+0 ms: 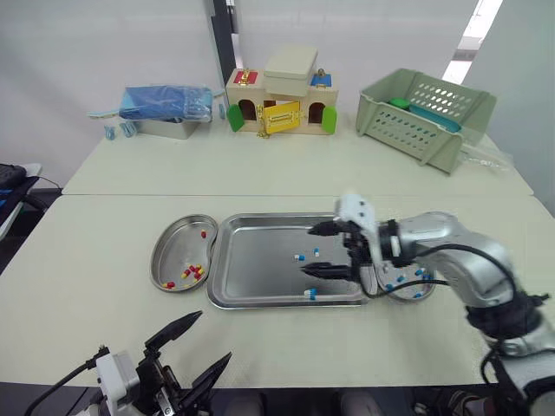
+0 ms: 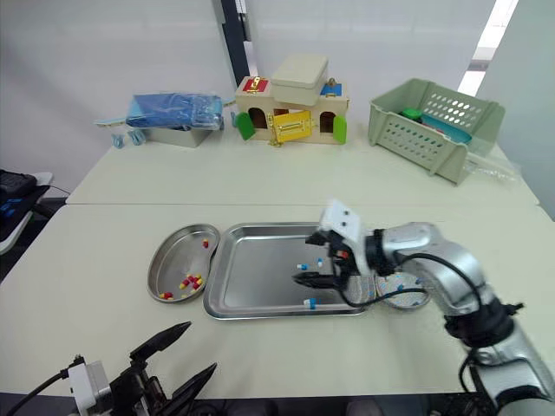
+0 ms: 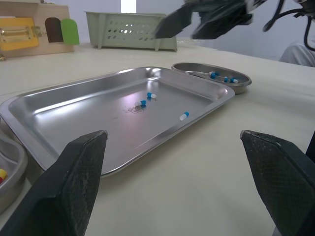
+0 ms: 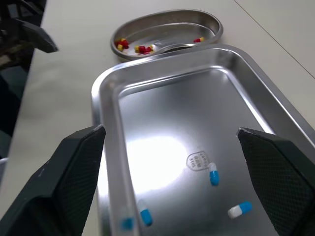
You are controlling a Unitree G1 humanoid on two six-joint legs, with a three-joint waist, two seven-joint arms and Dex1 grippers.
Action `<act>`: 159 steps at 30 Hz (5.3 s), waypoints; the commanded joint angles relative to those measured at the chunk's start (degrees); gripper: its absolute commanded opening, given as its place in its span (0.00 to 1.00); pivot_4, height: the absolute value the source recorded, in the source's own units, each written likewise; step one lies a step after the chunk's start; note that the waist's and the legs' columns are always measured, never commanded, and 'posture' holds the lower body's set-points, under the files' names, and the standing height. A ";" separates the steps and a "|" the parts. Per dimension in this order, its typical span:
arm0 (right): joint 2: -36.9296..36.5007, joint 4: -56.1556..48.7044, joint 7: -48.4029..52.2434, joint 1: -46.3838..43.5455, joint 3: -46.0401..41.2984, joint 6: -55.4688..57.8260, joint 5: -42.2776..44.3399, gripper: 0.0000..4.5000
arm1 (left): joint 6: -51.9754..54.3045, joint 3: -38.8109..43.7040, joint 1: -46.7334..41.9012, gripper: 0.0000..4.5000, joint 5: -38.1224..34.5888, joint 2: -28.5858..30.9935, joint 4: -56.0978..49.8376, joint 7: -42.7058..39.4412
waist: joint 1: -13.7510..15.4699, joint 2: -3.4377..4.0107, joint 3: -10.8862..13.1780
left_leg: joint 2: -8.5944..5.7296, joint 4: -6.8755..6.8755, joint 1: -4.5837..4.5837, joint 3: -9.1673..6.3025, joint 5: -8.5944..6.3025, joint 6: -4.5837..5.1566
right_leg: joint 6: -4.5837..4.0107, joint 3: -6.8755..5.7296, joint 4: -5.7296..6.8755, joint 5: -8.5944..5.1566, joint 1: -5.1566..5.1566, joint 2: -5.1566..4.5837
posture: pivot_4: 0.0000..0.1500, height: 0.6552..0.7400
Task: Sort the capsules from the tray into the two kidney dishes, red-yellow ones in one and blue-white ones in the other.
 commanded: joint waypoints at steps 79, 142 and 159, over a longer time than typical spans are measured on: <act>-25.71 3.89 13.65 30.61 -26.23 -17.19 -5.29 0.08 | 2.43 -7.90 -11.63 1.00 -3.19 8.52 0.84 -9.35 | 0.05 0.03 0.14 | 0.01 -0.06 0.03 0.04 -0.01 0.02 | -0.01 0.05 -0.10 -0.01 0.10 0.05 | 1.00 1.00; -25.60 35.39 34.87 13.31 -27.11 -38.80 -3.79 1.00 | 0.13 8.68 -2.80 1.00 -2.43 6.05 1.96 -2.40 | -0.59 0.18 0.27 | 0.03 -0.05 0.08 0.15 0.00 0.00 | -0.01 0.09 -0.07 -0.01 0.11 0.00 | 1.00 1.00; -8.42 7.72 26.03 -2.40 1.62 -18.78 -10.05 1.00 | -1.72 -4.56 -5.15 1.00 0.24 3.65 -0.37 -2.69 | -0.05 0.19 0.28 | 0.03 -0.04 0.00 0.01 0.00 0.00 | -0.01 0.01 -0.08 0.00 0.04 0.03 | 1.00 1.00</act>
